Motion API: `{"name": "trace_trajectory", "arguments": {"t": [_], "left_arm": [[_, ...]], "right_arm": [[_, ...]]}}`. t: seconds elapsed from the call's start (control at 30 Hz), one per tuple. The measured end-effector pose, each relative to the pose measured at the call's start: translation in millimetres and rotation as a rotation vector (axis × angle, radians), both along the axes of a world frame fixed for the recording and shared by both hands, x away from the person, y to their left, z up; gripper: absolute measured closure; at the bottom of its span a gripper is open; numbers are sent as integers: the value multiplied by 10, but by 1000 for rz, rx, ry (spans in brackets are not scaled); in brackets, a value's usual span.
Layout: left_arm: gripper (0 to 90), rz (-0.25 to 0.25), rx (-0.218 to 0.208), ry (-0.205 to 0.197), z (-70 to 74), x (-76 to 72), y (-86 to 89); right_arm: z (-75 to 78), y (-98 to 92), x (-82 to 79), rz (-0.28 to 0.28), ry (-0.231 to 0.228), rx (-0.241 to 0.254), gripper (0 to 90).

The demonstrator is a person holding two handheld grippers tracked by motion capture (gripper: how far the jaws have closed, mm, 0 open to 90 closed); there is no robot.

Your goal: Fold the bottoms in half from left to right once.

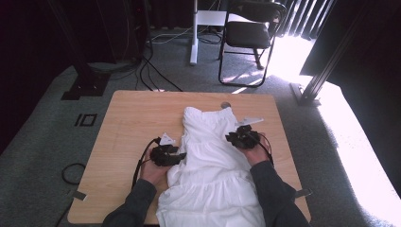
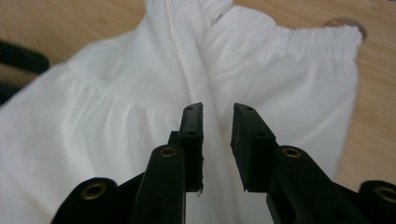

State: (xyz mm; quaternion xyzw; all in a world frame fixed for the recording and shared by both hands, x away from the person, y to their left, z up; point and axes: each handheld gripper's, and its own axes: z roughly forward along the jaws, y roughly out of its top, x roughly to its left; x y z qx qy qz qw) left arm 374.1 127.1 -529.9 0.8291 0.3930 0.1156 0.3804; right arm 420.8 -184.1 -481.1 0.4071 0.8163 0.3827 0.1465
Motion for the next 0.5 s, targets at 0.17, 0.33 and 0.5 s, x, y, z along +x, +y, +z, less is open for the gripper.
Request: {"name": "trace_trajectory", "arguments": {"t": [0.17, 0.33, 0.5], "left_arm": [[526, -8, 21, 17, -76, 30, -52], [524, -10, 27, 17, -95, 35, -64], [524, -14, 30, 18, -99, 34, -72]], "right_arm": [[-95, 254, 329, -2, 32, 20, 679], [-254, 404, 590, -13, 92, 60, 583], [-350, 525, 689, 3, 136, 91, 690]]}}
